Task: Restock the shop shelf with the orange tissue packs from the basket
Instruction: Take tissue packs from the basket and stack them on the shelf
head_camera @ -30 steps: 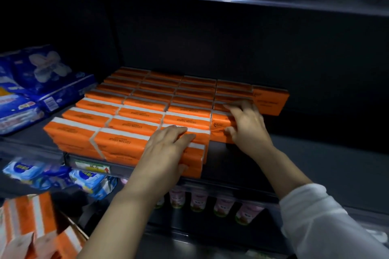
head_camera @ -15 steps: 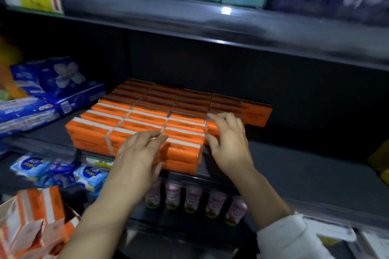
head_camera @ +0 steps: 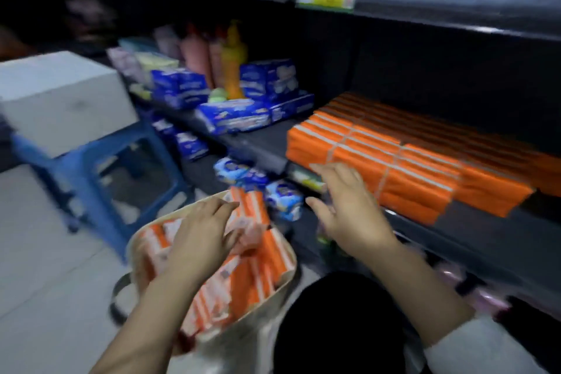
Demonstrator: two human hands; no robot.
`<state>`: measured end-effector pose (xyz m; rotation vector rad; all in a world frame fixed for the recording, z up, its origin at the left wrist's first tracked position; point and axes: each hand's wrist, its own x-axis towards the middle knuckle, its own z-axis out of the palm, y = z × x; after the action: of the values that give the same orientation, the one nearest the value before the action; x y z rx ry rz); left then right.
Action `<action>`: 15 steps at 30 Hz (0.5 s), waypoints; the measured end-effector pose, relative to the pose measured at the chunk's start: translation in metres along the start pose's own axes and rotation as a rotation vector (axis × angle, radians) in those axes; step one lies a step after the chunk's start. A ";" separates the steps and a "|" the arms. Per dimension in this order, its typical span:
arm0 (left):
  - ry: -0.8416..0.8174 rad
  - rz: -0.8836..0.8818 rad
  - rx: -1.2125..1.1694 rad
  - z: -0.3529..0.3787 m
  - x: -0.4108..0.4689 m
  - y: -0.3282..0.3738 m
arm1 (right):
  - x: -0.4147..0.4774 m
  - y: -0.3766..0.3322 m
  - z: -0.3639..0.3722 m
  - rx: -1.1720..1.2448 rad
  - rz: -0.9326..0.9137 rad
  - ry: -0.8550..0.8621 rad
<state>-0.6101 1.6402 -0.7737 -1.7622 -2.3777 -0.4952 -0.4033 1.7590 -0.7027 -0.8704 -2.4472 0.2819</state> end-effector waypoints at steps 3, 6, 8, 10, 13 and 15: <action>-0.106 -0.157 0.042 0.000 -0.031 -0.047 | 0.009 -0.024 0.030 0.011 -0.047 -0.120; -0.172 -0.283 0.030 0.005 -0.055 -0.076 | 0.015 -0.036 0.060 0.008 -0.055 -0.208; -0.210 -0.355 0.048 0.010 -0.063 -0.088 | 0.019 -0.038 0.078 -0.021 -0.047 -0.274; -0.261 -0.386 0.044 0.019 -0.062 -0.097 | 0.023 -0.035 0.094 -0.046 -0.024 -0.336; -0.294 -0.376 0.036 0.034 -0.046 -0.100 | 0.032 -0.026 0.114 -0.047 0.035 -0.379; -0.298 -0.356 0.009 0.045 -0.027 -0.094 | 0.037 -0.018 0.126 -0.037 0.073 -0.387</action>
<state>-0.6876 1.6071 -0.8409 -1.5012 -2.9160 -0.2731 -0.5050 1.7657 -0.7870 -0.9994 -2.7850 0.4709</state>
